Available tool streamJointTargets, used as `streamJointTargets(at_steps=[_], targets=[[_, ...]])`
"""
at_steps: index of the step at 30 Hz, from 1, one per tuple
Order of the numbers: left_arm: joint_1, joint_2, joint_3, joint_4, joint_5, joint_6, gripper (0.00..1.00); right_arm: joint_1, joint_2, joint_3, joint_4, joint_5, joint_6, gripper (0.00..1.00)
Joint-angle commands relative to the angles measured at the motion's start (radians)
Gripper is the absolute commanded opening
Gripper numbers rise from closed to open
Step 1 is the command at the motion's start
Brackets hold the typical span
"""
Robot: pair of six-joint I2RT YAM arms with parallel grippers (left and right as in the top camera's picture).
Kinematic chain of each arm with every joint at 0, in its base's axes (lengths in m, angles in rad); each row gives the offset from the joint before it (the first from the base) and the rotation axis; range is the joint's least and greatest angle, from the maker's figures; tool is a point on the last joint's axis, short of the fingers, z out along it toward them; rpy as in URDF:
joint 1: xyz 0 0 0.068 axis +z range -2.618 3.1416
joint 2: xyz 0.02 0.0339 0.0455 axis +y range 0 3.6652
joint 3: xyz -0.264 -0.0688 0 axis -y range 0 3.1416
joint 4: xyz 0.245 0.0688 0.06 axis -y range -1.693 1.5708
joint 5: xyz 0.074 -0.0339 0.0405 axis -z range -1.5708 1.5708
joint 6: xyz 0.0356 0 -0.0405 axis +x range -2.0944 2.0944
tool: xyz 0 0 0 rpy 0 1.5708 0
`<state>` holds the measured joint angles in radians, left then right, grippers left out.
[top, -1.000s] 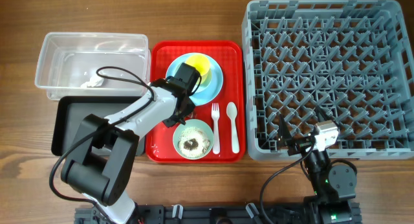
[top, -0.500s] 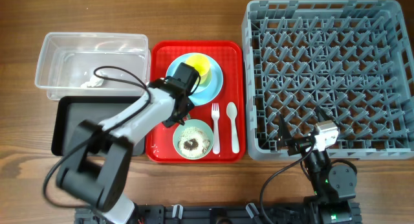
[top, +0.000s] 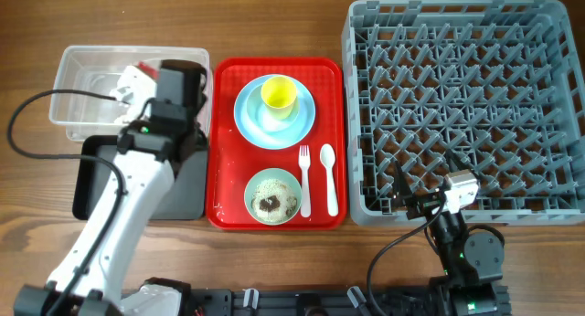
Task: Sort waste into correct bins and load items into the dishwasher rack
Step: 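Drop the red wrapper into the clear plastic bin with the left gripper, then move the left gripper to the mint rice bowl and grasp its rim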
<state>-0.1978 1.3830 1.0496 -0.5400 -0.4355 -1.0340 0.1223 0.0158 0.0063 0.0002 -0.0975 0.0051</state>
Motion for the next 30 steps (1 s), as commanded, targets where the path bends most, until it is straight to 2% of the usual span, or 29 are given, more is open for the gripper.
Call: streamJointTargets(at_steps=[1, 3, 4, 5, 6, 7, 8, 9, 12, 13, 15, 16, 18, 20, 21, 26, 30], targets=[[0.090, 0.109, -0.001, 0.069, -0.026, 0.009, 0.05, -0.005, -0.006, -0.001, 0.006, -0.012, -0.005, 1.00], [0.121, 0.166, -0.001, 0.107, -0.026, 0.009, 0.05, -0.005, -0.006, -0.001, 0.006, -0.012, -0.004, 1.00], [0.135, 0.190, -0.001, 0.119, -0.026, 0.009, 0.08, -0.005, -0.006, -0.001, 0.006, -0.012, -0.005, 1.00], [0.142, 0.201, -0.001, 0.126, -0.026, 0.009, 0.18, -0.005, -0.006, -0.001, 0.006, -0.012, -0.005, 1.00], [0.149, 0.208, -0.001, 0.130, -0.026, 0.009, 0.49, -0.005, -0.006, -0.001, 0.006, -0.012, -0.005, 1.00], [0.151, 0.208, 0.000, 0.135, -0.026, 0.009, 0.71, -0.005, -0.006, -0.001, 0.006, -0.012, -0.005, 1.00], [0.150, 0.204, 0.000, 0.142, -0.025, 0.009, 0.82, -0.005, -0.006, -0.001, 0.006, -0.012, -0.005, 1.00], [0.150, 0.194, 0.000, 0.148, -0.013, 0.010, 0.88, -0.005, -0.006, -0.001, 0.006, -0.012, -0.004, 1.00], [0.150, 0.132, 0.000, 0.165, 0.103, 0.096, 0.97, -0.005, -0.006, -0.001, 0.006, -0.012, -0.005, 1.00], [0.149, 0.101, 0.001, 0.162, 0.163, 0.124, 0.97, -0.005, -0.006, -0.001, 0.006, -0.012, -0.005, 1.00], [0.144, 0.019, 0.001, 0.128, 0.344, 0.201, 0.84, -0.005, -0.006, -0.001, 0.006, -0.012, -0.005, 1.00], [0.136, -0.025, 0.001, 0.084, 0.409, 0.206, 0.71, -0.005, -0.006, -0.001, 0.006, -0.012, -0.005, 1.00], [0.109, -0.098, 0.001, -0.011, 0.495, 0.206, 0.55, -0.005, -0.006, -0.001, 0.006, -0.012, -0.005, 1.00], [0.065, -0.157, 0.000, -0.099, 0.533, 0.216, 0.11, -0.005, -0.006, -0.001, 0.006, -0.012, -0.005, 1.00], [0.035, -0.182, 0.000, -0.142, 0.537, 0.216, 0.04, -0.005, -0.006, -0.001, 0.006, -0.012, -0.005, 1.00], [-0.195, -0.217, 0.000, -0.333, 0.531, 0.220, 0.04, -0.005, -0.006, -0.001, 0.006, -0.012, -0.005, 1.00], [-0.401, -0.176, -0.004, -0.374, 0.484, 0.220, 0.04, -0.005, -0.006, -0.001, 0.006, -0.012, -0.005, 1.00]])
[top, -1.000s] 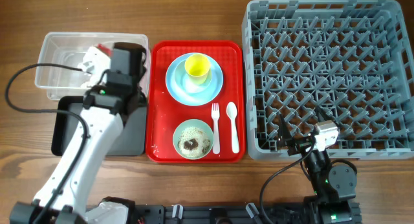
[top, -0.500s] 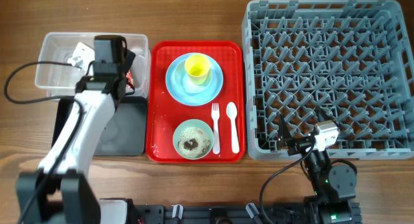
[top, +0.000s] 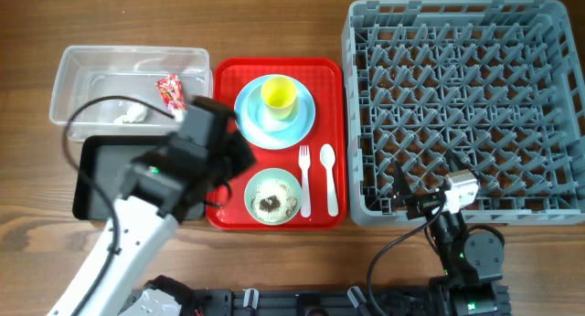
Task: Sort waste into correct bins and load items into the dishwasher rack
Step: 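Move the left gripper to the mint rice bowl and grasp its rim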
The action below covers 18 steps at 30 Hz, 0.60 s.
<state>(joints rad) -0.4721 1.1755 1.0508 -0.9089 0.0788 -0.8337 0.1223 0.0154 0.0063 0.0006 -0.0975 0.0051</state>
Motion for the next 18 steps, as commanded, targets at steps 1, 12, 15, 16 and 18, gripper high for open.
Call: streamJointTargets(at_steps=[1, 12, 15, 16, 18], targets=[[-0.177, 0.050, -0.005, -0.001, -0.061, 0.019, 0.04, -0.005, -0.005, -0.001, 0.006, -0.012, -0.005, 1.00], [-0.526, 0.317, -0.005, 0.053, -0.124, 0.019, 0.04, -0.005, -0.005, -0.001, 0.005, -0.012, -0.005, 1.00], [-0.568, 0.344, -0.005, 0.053, -0.114, 0.019, 0.04, -0.005, -0.005, -0.001, 0.005, -0.012, -0.005, 1.00], [-0.581, 0.344, -0.005, 0.053, -0.113, 0.019, 0.04, -0.005, -0.005, -0.001, 0.005, -0.012, -0.005, 1.00], [-0.610, 0.344, -0.005, 0.056, -0.114, 0.019, 0.08, -0.005, -0.005, -0.001, 0.005, -0.012, -0.005, 1.00]])
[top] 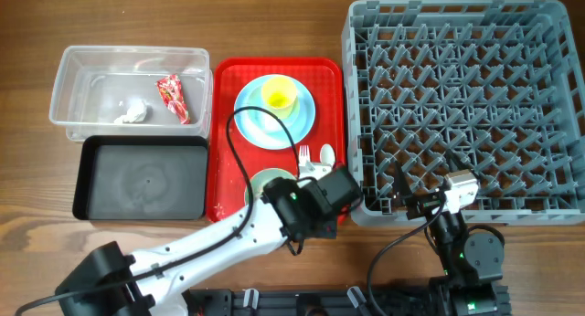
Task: Sort waste into correct bins and load items into the dishwasher rack
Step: 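Move the left gripper to the mint rice bowl and grasp its rim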
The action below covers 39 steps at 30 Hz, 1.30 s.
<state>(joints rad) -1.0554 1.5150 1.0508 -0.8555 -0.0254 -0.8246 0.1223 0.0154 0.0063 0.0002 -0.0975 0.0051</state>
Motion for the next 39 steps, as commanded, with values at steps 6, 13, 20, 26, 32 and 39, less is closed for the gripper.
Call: streamJointTargets(at_steps=[6, 13, 20, 26, 32, 39], targets=[[-0.082, 0.005, -0.005, 0.002, -0.002, 0.010, 0.07, -0.005, -0.005, -0.001, 0.006, -0.012, -0.005, 1.00], [-0.074, 0.031, -0.007, -0.021, -0.100, 0.010, 0.04, -0.005, -0.005, -0.001, 0.006, -0.012, -0.005, 0.99], [-0.064, 0.134, -0.024, -0.011, -0.096, 0.010, 0.04, -0.005, -0.005, -0.001, 0.006, -0.012, -0.005, 1.00], [-0.008, 0.168, -0.024, -0.017, -0.104, 0.020, 0.04, -0.005, -0.005, -0.001, 0.006, -0.012, -0.005, 1.00], [0.126, 0.168, -0.045, 0.010, -0.111, 0.037, 0.04, -0.005, -0.005, -0.001, 0.006, -0.012, -0.004, 1.00], [0.209, 0.168, -0.053, -0.006, -0.220, 0.037, 0.04, -0.005, -0.005, -0.001, 0.006, -0.012, -0.005, 1.00]])
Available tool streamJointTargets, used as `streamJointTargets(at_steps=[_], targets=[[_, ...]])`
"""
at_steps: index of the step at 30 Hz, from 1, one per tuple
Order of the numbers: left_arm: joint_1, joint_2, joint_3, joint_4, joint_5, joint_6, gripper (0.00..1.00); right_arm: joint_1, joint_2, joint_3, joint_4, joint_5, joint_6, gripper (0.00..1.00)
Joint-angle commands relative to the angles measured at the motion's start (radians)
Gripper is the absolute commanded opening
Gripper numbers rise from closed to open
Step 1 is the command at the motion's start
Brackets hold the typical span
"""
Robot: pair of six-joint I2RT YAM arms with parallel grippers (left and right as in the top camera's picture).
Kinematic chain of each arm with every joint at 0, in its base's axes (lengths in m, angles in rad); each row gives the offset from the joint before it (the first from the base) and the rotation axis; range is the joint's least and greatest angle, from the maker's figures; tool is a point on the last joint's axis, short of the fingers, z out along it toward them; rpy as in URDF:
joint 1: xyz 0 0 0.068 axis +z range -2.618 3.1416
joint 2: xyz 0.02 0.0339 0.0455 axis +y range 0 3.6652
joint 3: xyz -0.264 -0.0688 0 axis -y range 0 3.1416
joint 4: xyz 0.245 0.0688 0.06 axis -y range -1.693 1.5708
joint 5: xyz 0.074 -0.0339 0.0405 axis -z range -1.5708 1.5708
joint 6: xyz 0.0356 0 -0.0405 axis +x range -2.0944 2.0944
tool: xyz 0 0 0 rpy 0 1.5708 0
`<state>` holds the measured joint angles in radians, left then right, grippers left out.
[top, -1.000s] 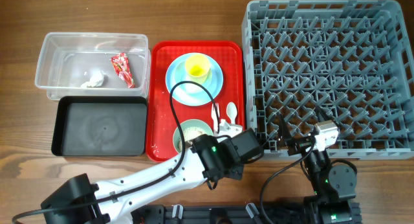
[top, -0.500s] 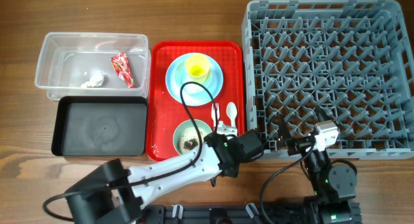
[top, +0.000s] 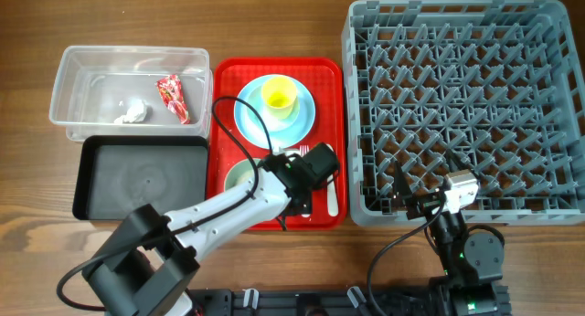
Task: Sort waste into correct bins and load items into the dishwasher rack
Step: 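Move the left gripper to the mint rice bowl and grasp its rim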
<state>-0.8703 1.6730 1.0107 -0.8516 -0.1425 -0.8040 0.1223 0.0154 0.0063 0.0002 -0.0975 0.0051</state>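
Note:
On the red tray (top: 219, 215) a yellow cup (top: 278, 95) stands on a blue plate (top: 256, 124). My left gripper (top: 309, 168) hangs over the white fork (top: 297, 152) and spoon (top: 331, 205). Its body hides its fingers, so I cannot tell whether it holds anything. My left arm covers most of the green bowl (top: 236, 176). The grey dishwasher rack (top: 466, 97) lies to the right with nothing in it. My right gripper (top: 425, 184) rests at the rack's front edge. A red wrapper (top: 171, 97) and white tissue (top: 132, 113) lie in the clear bin (top: 73, 79).
A black bin (top: 142, 176) sits in front of the clear bin, left of the tray. Bare wooden table (top: 55, 234) surrounds everything. The left arm's cable (top: 228, 124) loops over the tray's left side.
My left gripper has moved from the tray's front right corner, by the spoon's handle, a little back and left, over the fork and spoon. The arm now covers more of the bowl. The right arm is unchanged.
First my left gripper was over the clear bin with the wrapper under it. Then the wrapper lay in the bin and the gripper was at the tray's left edge. After that it stood at the tray's front right, and now over the cutlery.

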Motion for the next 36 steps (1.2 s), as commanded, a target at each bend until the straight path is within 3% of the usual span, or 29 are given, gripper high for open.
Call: streamJointTargets(at_steps=[1, 11, 16, 18, 19, 20, 22, 36], targets=[[0.032, 0.010, -0.013, -0.011, -0.122, 0.016, 0.04, -0.005, -0.005, -0.001, 0.006, -0.012, -0.005, 1.00], [0.054, -0.004, 0.021, -0.033, -0.164, 0.068, 0.04, -0.005, -0.005, -0.001, 0.006, -0.012, -0.004, 1.00], [0.056, -0.056, 0.096, -0.156, -0.154, 0.068, 0.04, -0.005, -0.005, -0.001, 0.006, -0.012, -0.005, 1.00], [0.056, -0.095, 0.105, -0.164, -0.154, 0.068, 0.15, -0.005, -0.005, -0.001, 0.006, -0.012, -0.005, 1.00], [0.056, -0.113, 0.105, -0.163, -0.156, 0.068, 0.33, -0.005, -0.005, -0.001, 0.006, -0.012, -0.005, 1.00], [0.056, -0.119, 0.105, -0.163, -0.159, 0.068, 0.44, -0.005, -0.005, -0.001, 0.006, -0.012, -0.005, 1.00], [0.056, -0.122, 0.105, -0.163, -0.182, 0.068, 0.47, -0.005, -0.005, -0.001, 0.006, -0.012, -0.005, 1.00], [0.057, -0.028, 0.091, -0.097, -0.200, 0.066, 0.34, -0.005, -0.005, -0.001, 0.006, -0.012, -0.005, 0.99]])
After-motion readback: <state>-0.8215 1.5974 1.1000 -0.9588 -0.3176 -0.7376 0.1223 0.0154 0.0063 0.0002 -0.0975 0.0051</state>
